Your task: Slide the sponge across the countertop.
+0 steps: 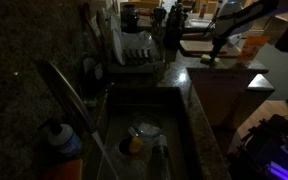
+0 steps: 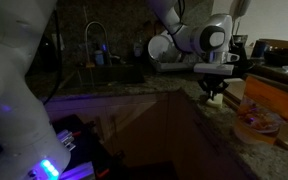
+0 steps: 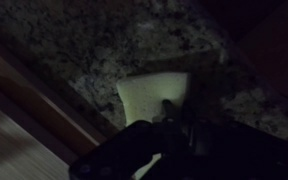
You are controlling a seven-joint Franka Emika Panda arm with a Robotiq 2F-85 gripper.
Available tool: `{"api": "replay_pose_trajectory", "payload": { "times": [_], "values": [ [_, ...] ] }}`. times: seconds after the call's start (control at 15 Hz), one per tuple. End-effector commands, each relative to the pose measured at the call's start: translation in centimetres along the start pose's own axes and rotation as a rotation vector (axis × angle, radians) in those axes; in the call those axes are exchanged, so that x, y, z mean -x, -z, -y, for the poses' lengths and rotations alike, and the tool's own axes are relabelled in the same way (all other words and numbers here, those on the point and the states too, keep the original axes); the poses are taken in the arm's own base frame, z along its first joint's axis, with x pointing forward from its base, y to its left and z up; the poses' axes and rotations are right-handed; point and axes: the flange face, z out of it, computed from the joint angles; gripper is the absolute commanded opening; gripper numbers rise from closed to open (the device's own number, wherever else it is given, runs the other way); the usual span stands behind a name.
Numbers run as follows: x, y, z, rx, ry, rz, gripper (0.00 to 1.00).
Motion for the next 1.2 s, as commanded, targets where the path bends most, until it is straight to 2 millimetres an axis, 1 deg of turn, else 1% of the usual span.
{"api": "replay_pose_trajectory", "payload": {
  "times": [0.0, 0.27, 0.4, 0.53, 0.6, 0.67, 0.87, 1.0, 1.13],
  "values": [
    [0.0, -0.6, -1.2, -0.028, -0.022, 0.006, 0.01],
    [0.1, -0.6, -1.6, -0.031, -0.037, 0.003, 0.00],
    [-0.1, 0.0, -1.3, -0.024, -0.035, -0.016, 0.01],
    [-0.6, 0.8, 0.2, -0.037, 0.007, -0.032, 0.01],
    [-1.1, 0.9, 1.5, -0.050, 0.036, -0.030, 0.01],
    [-1.5, 0.8, 2.5, -0.051, 0.063, -0.025, 0.01],
    [-2.8, -0.5, 5.7, -0.027, 0.147, 0.016, 0.01],
    [-3.8, -0.8, 7.3, -0.018, 0.179, 0.035, 0.01],
    [-4.8, -0.7, 8.7, -0.003, 0.210, 0.037, 0.01]
  ]
}}
